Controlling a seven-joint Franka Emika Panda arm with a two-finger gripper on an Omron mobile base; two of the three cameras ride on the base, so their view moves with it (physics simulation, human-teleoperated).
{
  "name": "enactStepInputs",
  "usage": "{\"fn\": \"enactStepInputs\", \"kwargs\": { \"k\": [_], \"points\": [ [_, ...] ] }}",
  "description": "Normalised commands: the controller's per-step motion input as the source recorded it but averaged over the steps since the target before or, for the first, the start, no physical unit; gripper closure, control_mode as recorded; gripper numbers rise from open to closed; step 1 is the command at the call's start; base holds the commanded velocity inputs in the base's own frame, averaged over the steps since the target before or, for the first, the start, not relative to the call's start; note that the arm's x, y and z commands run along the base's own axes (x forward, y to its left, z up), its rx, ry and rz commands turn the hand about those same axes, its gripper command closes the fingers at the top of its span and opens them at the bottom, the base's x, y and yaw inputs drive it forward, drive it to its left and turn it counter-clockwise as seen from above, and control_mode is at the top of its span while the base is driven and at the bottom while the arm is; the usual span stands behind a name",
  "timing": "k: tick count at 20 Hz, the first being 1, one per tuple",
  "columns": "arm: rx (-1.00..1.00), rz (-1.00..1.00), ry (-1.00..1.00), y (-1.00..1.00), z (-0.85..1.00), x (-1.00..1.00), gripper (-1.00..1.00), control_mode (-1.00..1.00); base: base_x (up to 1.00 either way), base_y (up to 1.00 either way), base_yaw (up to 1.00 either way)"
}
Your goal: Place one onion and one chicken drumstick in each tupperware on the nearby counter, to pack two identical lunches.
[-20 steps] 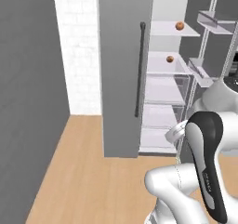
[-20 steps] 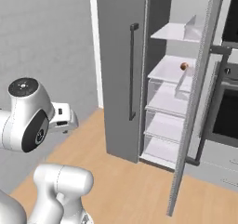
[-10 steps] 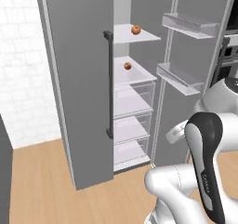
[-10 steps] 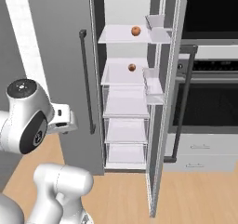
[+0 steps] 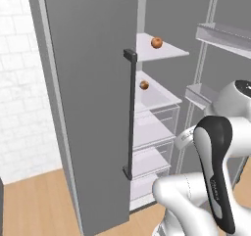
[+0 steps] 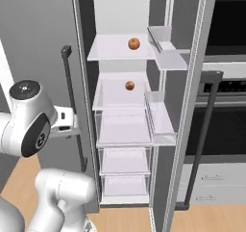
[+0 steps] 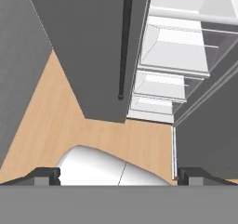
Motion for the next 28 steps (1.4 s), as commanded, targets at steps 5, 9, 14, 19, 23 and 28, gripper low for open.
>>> {"fn": "enactStepInputs", "kwargs": {
  "k": [5, 9, 14, 19, 23, 28],
  "points": [
    [0.00, 0.00, 0.00, 0.00, 0.00, 0.00, -1.00, 1.00, 0.39, -0.15, 0.05],
    [0.00, 0.00, 0.00, 0.00, 0.00, 0.00, -1.00, 1.00, 0.51, -0.49, 0.00],
    [0.00, 0.00, 0.00, 0.00, 0.00, 0.00, -1.00, 1.00, 0.34, -0.31, 0.00],
    [0.00, 0.00, 0.00, 0.00, 0.00, 0.00, -1.00, 1.00, 0.65, 0.00, 0.09],
    [0.00, 0.00, 0.00, 0.00, 0.00, 0.00, -1.00, 1.00, 0.34, -0.14, 0.07],
    [0.00, 0.00, 0.00, 0.00, 0.00, 0.00, -1.00, 1.00, 0.03, -0.42, 0.00]
  ]
}}
